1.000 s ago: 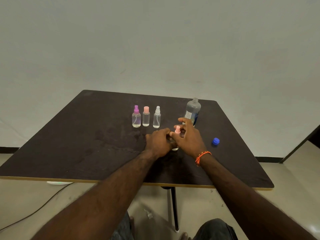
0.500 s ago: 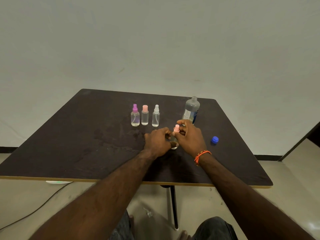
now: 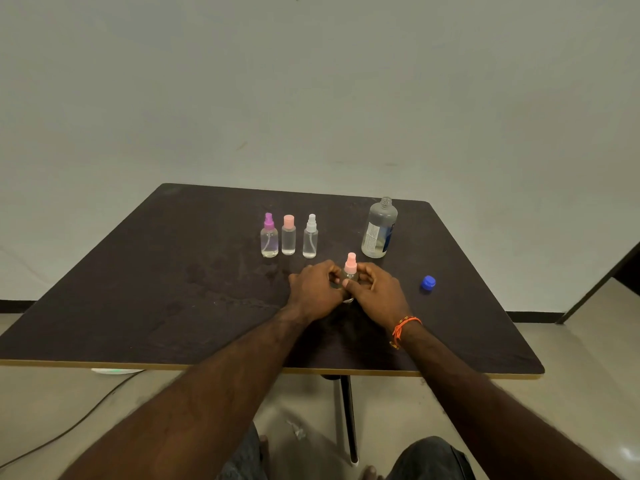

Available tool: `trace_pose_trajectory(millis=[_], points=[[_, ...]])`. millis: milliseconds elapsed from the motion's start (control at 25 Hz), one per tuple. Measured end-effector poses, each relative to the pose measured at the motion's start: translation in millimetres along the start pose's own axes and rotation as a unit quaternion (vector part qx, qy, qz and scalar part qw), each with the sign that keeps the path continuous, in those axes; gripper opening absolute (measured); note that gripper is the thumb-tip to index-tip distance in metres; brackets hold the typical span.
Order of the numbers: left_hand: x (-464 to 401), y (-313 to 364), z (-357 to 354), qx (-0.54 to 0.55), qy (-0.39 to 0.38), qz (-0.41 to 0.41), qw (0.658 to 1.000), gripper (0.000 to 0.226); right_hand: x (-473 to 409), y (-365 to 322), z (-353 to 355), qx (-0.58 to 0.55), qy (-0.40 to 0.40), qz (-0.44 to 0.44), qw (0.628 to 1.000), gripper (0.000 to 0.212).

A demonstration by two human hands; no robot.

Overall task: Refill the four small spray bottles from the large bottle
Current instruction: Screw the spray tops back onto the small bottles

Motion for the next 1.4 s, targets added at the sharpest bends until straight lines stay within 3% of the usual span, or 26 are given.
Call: trace_pose_trajectory(millis=[240,440,680,1040,1280,1400], points=[[-12,-33,45,0.013,0.025,0.01,1.0,0.038,-12,-50,-28,-0.021,-0.005,0.053,0.998,0.037],[-20,-78,119,-0.055,0.084,0.025,0.995,0.033,-38,-105,-80,-0.049,0.0,0.053,0.997,0.019],[-48,-125,175,-0.07,0.126,0.07,0.987,0.029,-73,-156,-139,-0.062,-0.036,0.067,0.995,0.028],[-74,-160,166,-0.05,0.109,0.11,0.987,0.037,-87,-157,-166,-0.035,-0.077,0.066,0.994,0.043],[-60,-155,162,-0.022,0.096,0.139,0.985,0.093,-74,-145,-139,-0.021,0.011,0.077,0.997,0.04],[-51,-129,173,-0.027,0.148,0.113,0.982,0.096,-60,-136,-107,0.014,0.052,0.099,0.994,0.036]])
Point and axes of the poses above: each hand's wrist, its own x-axis away from the middle knuckle, its own z-axis out of the back of the hand, y = z × x, the point moved 8 cm from there along -x, towards the middle knuckle, and after that the axes turned 8 degrees about x, right-handed, at the moved point
